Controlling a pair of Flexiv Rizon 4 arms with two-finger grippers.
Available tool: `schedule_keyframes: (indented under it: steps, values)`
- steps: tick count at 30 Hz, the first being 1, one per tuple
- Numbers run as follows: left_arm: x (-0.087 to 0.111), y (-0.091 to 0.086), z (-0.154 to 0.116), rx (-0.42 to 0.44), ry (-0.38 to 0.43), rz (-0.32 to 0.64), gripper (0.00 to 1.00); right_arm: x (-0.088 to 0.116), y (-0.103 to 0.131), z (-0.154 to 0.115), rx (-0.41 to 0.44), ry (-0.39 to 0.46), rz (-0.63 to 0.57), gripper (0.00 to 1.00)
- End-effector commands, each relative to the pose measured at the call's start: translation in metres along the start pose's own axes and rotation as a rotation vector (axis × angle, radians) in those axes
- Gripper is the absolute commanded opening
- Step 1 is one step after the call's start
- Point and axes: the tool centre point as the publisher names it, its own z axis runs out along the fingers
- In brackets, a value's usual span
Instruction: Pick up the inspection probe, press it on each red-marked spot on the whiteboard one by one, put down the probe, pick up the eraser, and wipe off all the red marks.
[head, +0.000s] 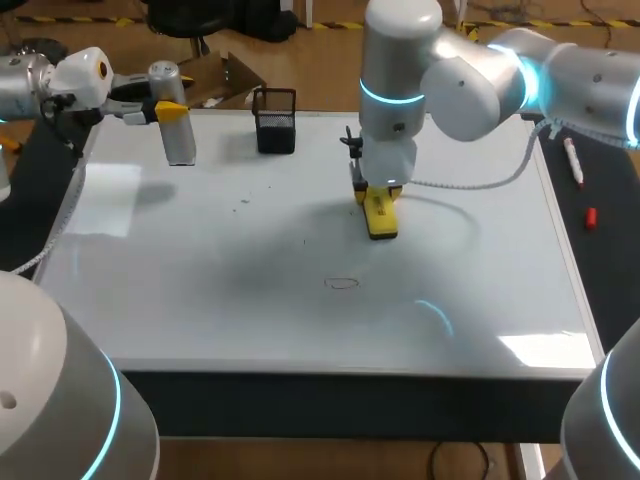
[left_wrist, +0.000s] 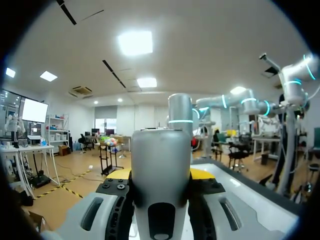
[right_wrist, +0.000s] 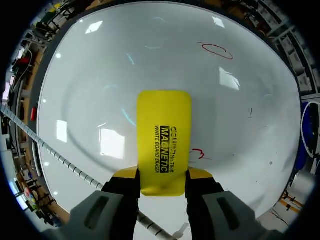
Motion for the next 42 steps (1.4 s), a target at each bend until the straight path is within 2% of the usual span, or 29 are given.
schedule_keyframes:
  steps: [1, 9, 14, 19, 23, 33, 42]
  values:
    - [0.000, -0.001, 0.000, 0.000, 0.000, 0.000, 0.00, 0.008, -0.001, 0.030, 0.001, 0.003, 0.004, 0.00]
    - [0.000, -0.001, 0.000, 0.000, 0.000, 0.000, 0.00, 0.014, -0.002, 0.031, 0.000, 0.015, 0.019, 0.00]
    - [0.000, -0.001, 0.000, 0.000, 0.000, 0.000, 0.00, 0.011, -0.005, 0.009, 0.020, 0.024, 0.017, 0.00]
    - [0.000, -0.001, 0.000, 0.000, 0.000, 0.000, 0.00, -0.008, -0.003, -0.020, 0.057, 0.016, -0.022, 0.00]
    - [0.000, -0.001, 0.000, 0.000, 0.000, 0.000, 0.00, -0.025, 0.001, -0.028, 0.075, -0.012, -0.035, 0.00]
    - [0.000, -0.001, 0.000, 0.000, 0.000, 0.000, 0.00, -0.061, 0.014, -0.019, 0.058, -0.053, -0.078, 0.00]
    - [0.000, -0.001, 0.000, 0.000, 0.000, 0.000, 0.00, -0.069, 0.013, -0.007, 0.048, -0.075, -0.092, 0.00]
